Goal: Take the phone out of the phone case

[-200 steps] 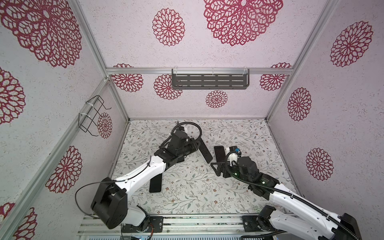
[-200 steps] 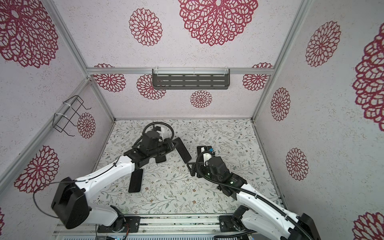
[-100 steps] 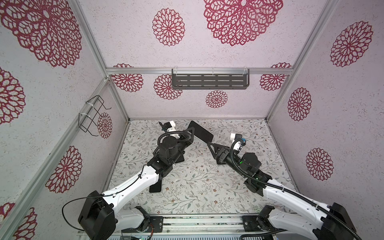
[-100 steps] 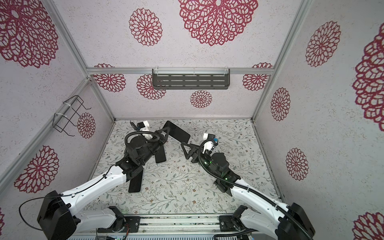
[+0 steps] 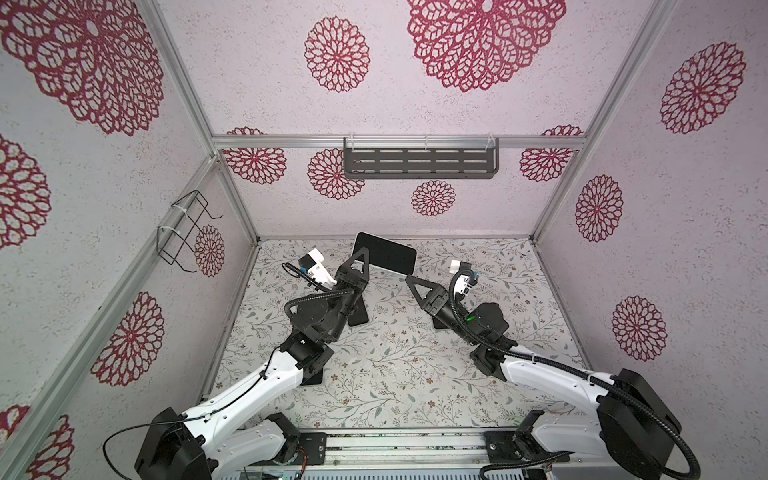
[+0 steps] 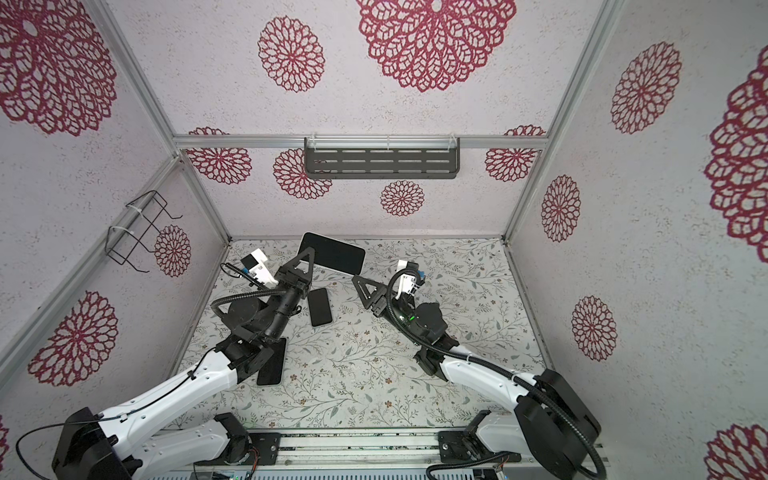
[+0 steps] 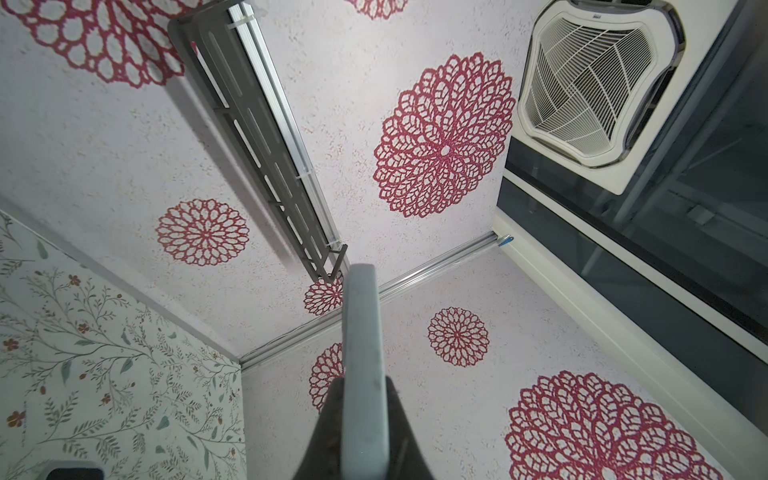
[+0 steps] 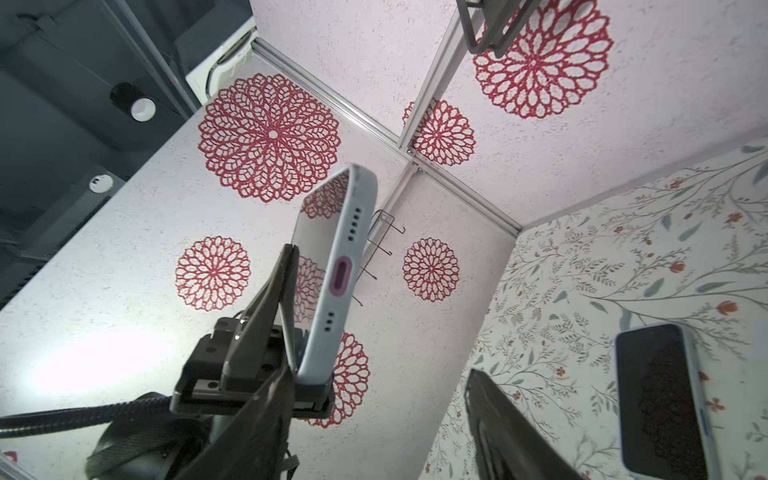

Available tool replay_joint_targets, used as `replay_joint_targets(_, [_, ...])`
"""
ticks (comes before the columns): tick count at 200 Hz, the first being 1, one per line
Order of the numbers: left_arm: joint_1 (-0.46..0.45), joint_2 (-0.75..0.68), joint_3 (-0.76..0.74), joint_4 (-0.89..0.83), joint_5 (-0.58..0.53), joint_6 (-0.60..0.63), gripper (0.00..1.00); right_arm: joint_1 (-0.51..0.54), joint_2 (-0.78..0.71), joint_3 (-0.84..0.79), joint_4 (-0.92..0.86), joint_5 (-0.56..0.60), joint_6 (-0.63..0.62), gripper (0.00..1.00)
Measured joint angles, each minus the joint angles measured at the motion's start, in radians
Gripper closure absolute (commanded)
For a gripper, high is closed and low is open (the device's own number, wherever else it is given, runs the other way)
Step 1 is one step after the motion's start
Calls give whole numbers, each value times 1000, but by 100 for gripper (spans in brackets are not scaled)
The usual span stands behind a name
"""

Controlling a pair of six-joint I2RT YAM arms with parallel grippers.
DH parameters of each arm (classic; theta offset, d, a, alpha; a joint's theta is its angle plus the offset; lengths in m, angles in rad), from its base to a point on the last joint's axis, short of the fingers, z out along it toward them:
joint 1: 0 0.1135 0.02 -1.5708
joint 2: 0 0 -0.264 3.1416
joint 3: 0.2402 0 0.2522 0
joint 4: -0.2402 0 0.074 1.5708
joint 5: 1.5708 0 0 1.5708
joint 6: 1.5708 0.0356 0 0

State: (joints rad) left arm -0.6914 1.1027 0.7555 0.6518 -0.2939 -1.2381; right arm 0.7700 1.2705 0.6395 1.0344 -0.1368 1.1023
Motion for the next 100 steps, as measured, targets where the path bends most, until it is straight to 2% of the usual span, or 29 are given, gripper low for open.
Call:
replay_joint_targets(37, [-1, 9, -16, 28, 2, -24, 100, 0, 12, 0, 57, -10, 27, 36])
replay_joint_targets(100, [-1, 11, -29, 46, 1, -45, 100, -2, 68, 4, 174, -30, 88, 64])
